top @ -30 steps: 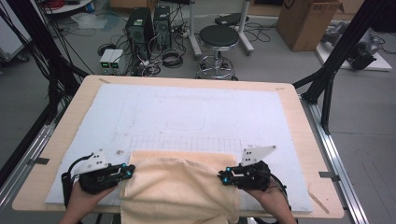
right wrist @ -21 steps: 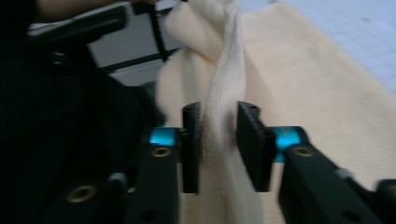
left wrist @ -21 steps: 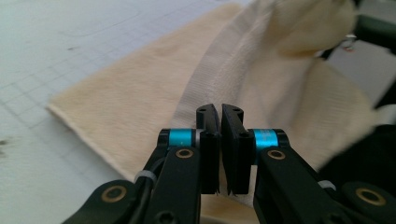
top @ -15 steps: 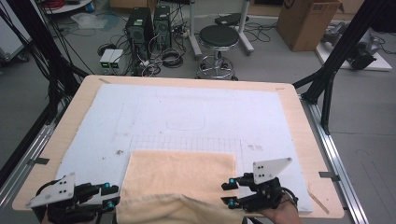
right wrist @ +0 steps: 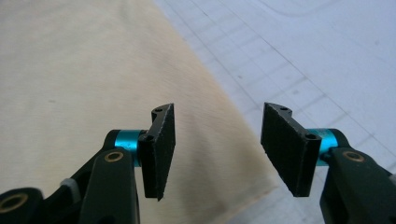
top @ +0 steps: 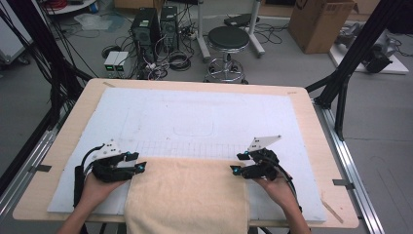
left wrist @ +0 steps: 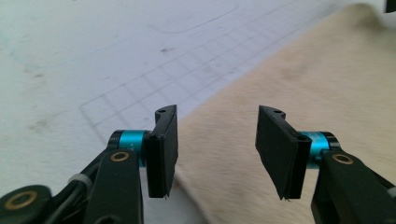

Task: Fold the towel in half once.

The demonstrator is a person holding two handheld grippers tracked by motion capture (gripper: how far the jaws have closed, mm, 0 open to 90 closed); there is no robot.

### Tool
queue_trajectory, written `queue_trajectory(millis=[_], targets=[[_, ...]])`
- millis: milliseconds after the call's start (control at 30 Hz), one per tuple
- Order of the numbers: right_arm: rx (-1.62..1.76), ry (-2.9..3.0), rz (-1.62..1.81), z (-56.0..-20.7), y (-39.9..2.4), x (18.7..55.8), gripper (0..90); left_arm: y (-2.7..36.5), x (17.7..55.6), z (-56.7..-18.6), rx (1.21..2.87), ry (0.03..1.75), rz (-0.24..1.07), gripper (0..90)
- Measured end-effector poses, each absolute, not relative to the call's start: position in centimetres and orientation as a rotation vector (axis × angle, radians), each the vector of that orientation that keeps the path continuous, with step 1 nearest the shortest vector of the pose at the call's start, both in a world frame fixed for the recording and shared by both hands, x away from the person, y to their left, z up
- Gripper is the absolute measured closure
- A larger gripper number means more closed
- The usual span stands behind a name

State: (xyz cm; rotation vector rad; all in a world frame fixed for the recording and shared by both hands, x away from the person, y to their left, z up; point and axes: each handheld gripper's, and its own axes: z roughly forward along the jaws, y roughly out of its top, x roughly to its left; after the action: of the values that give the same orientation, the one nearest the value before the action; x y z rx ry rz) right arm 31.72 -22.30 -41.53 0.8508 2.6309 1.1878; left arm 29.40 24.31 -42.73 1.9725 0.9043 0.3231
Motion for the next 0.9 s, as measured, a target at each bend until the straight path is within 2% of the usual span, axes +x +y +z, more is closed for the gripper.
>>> queue_trajectory(millis=[133,200,300,433,500,733,900], targets=[[0.915,2.681,1.194,-42.7,-22.6,33.3,43.2,24.4,30.5,-43.5,1.987,0.956,0.27,47.6],[0.918,2.716,1.212,-43.1,-22.6,33.8,48.2,24.3,30.9,-43.9,2.007,0.984,0.231,49.7],[0.921,2.767,1.206,-43.4,-22.5,33.9,60.2,24.2,31.1,-44.0,2.03,0.986,0.228,60.0],[0.906,2.798,1.209,-43.4,-22.5,34.0,78.1,24.2,31.0,-44.0,2.033,0.969,0.21,79.5],[0.885,2.807,1.209,-43.1,-22.4,33.9,82.4,24.2,30.9,-43.7,2.027,0.956,0.245,83.8],[0.84,2.726,1.121,-40.2,-21.7,35.0,84.6,23.9,32.5,-41.6,1.938,0.981,0.368,85.9],[0.871,2.618,1.098,-37.7,-21.7,38.4,84.8,23.2,35.7,-39.1,1.907,1.001,0.452,86.0]])
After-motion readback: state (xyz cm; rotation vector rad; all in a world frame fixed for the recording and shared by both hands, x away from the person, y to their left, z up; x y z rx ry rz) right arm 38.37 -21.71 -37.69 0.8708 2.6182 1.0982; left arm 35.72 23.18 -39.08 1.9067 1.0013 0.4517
